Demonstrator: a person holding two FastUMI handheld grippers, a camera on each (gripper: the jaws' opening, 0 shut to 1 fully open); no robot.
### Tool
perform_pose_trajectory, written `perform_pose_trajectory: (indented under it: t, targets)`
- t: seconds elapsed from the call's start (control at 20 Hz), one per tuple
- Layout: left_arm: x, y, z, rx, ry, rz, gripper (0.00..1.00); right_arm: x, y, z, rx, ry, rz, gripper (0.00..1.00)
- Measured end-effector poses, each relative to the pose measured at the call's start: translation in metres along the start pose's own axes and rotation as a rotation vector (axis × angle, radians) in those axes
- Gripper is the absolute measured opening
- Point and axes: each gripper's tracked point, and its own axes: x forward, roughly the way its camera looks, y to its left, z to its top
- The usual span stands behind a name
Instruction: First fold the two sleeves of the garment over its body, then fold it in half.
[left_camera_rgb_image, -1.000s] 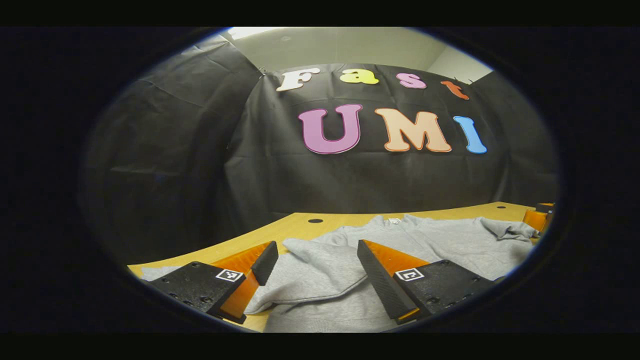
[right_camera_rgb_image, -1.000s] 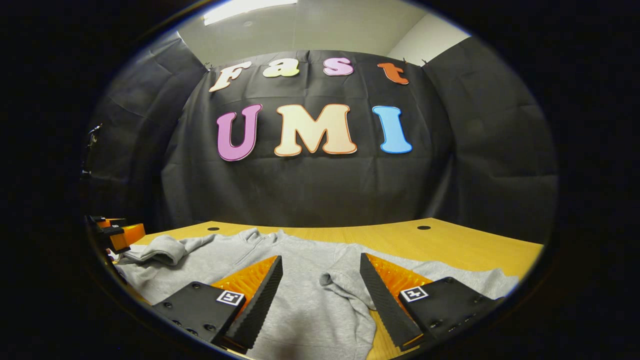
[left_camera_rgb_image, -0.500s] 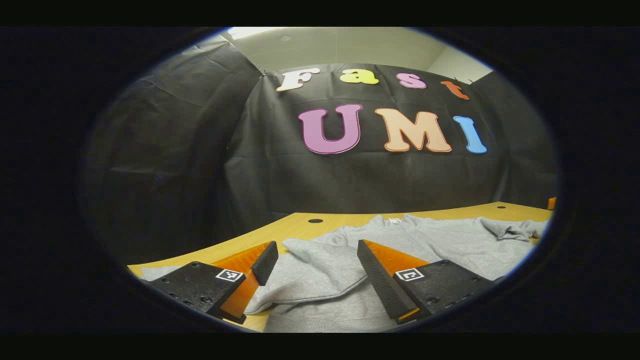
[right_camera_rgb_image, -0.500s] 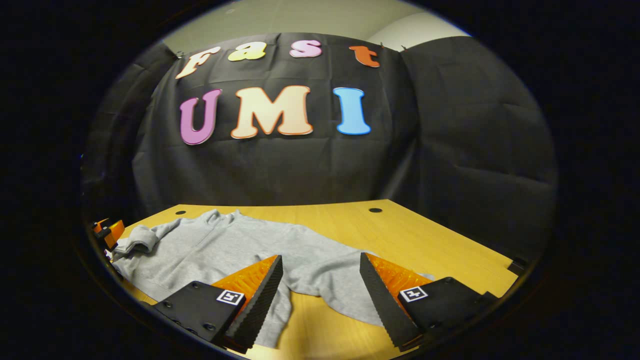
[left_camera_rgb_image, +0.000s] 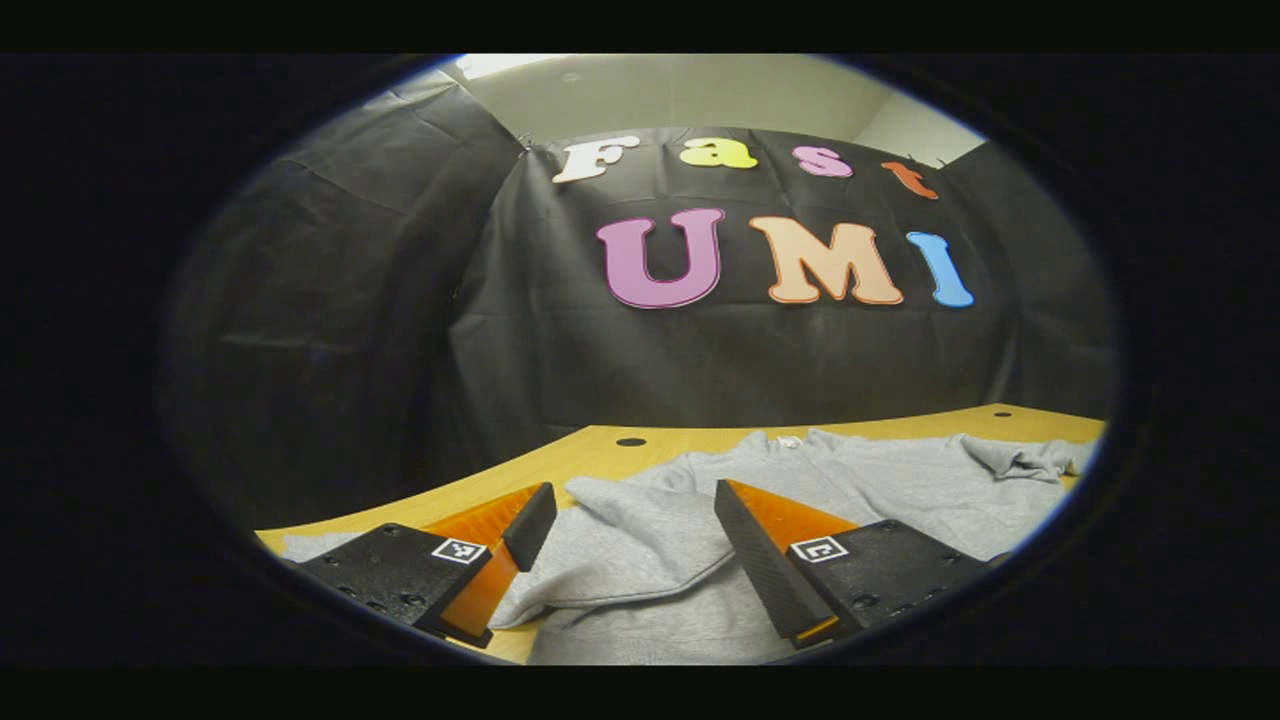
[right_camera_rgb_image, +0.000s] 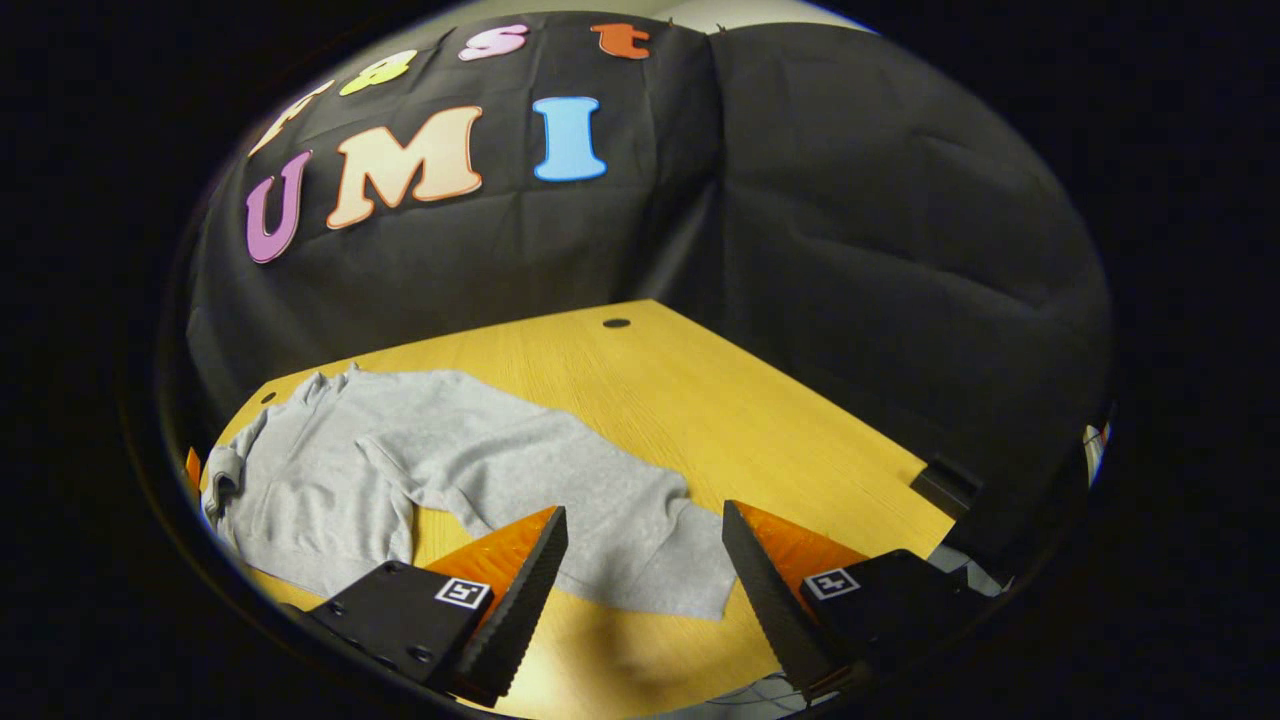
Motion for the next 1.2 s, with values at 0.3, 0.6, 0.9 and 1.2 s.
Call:
perform_pose_trajectory:
  t: [0.3,0.6,0.9,1.2]
  targets:
    - [-0.001,-0.001,0.000,0.000,0.000,0.000,0.93,0.022,0.004,-0.021,0.008,0.090,0.035,0.93]
    - [-0.001,-0.001,0.001,0.000,0.000,0.000,0.94,0.036,0.008,-0.042,0.008,0.177,0.042,0.98]
    - [0.000,-0.002,0.000,-0.001,0.000,-0.007,0.94,0.039,0.009,-0.042,-0.040,0.160,0.041,0.93]
    - [0.000,-0.001,0.001,-0.001,0.000,-0.007,0.94,0.038,0.018,-0.044,-0.063,0.134,0.061,0.72]
